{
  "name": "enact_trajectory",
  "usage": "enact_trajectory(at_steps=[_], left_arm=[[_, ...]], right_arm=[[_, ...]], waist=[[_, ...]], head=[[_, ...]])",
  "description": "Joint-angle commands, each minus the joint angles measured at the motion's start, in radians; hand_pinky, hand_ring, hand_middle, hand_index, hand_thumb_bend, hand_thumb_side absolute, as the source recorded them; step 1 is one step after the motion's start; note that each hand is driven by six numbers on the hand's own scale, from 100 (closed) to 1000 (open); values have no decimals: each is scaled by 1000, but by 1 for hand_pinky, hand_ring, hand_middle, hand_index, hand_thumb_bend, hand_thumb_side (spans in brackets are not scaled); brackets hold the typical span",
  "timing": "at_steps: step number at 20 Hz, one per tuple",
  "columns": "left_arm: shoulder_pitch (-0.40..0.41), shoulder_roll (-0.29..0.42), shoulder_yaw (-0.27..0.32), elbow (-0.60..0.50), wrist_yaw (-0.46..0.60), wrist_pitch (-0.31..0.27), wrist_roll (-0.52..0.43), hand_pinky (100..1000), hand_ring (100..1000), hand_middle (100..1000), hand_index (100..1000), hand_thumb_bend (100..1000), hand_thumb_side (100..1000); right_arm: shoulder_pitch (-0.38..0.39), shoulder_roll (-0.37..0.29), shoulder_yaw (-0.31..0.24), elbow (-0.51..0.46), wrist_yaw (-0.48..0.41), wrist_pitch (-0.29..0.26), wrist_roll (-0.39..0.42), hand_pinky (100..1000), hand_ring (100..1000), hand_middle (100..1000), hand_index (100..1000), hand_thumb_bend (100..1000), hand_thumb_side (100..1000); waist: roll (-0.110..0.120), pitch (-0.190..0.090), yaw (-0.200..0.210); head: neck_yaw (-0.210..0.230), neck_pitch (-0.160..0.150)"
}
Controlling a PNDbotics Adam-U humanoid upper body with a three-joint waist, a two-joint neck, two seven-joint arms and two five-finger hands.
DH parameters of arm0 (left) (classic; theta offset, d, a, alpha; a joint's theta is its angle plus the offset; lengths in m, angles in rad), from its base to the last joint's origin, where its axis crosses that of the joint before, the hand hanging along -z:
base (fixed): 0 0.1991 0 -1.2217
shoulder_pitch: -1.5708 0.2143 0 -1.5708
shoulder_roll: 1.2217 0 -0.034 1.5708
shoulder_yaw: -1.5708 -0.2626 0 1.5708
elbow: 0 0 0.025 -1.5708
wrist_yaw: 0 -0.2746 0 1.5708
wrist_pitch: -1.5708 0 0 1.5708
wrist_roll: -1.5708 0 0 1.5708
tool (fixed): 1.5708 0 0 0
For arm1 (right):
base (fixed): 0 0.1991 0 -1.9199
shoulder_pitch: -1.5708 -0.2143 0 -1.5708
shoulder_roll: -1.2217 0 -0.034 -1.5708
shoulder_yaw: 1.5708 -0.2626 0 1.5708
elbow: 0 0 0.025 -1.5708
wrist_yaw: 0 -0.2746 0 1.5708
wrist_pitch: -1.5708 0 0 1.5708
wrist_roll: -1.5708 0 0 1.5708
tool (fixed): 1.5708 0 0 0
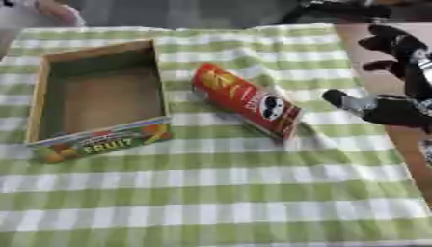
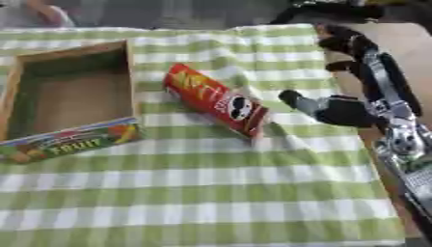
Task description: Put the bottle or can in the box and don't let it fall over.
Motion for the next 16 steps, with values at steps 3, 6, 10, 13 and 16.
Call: enact_trajectory(at_steps=[3, 6, 10, 13, 16], left_arm=[[-7, 28, 12, -14, -7, -2, 1, 593, 641, 625, 729, 100, 647], [-6, 28, 12, -14, -6, -2, 2, 593, 641, 625, 729, 100, 647], [-6, 28, 11, -13, -6, -3, 1, 593, 640, 625, 729, 100, 647], [-6, 28, 10, -13, -6, -3, 0, 592, 640, 625, 729, 100, 648], [-6, 28, 9, -12, -6, -4, -1, 593, 640, 625, 729, 100, 648]], right_arm=[[-4, -31, -1, -23, 3, 2, 4, 729, 899, 782, 910, 702, 190], [-2, -30, 3, -23, 2, 3, 5, 736, 918, 801, 925, 708, 195], [1, -26, 17, -23, -1, 7, 16, 744, 942, 825, 942, 736, 211], [2, -20, 29, -23, 4, 15, 32, 744, 937, 820, 937, 743, 198], [-1, -18, 43, -23, 29, 33, 57, 744, 931, 816, 923, 749, 195]], waist=[[1, -31, 0], [0, -32, 0], [-1, -34, 0], [-3, -35, -1], [-4, -35, 1]], head=[[-3, 1], [-4, 3], [-7, 6], [-9, 7], [-10, 7]])
